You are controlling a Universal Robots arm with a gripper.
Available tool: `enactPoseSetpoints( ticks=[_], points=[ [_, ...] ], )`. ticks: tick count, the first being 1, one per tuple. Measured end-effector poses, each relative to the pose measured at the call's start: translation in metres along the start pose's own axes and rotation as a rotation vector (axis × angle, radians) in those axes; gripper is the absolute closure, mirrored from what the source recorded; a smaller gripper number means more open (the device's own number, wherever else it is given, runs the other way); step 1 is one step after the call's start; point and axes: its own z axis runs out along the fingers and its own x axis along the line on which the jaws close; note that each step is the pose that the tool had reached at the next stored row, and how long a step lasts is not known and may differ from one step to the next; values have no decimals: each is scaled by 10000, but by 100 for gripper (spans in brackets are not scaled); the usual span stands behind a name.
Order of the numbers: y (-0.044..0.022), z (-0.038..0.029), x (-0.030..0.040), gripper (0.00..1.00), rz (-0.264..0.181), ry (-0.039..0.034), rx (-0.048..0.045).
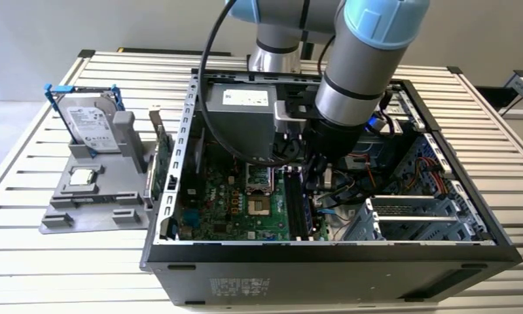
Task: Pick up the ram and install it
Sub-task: 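Press down the ram until it locks into place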
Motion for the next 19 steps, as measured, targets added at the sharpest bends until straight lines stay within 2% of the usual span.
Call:
enactPoseSetpoints(
  ticks=[19],
  points=[
    [-5,70,-4,100,1,12,-2]
  ],
)
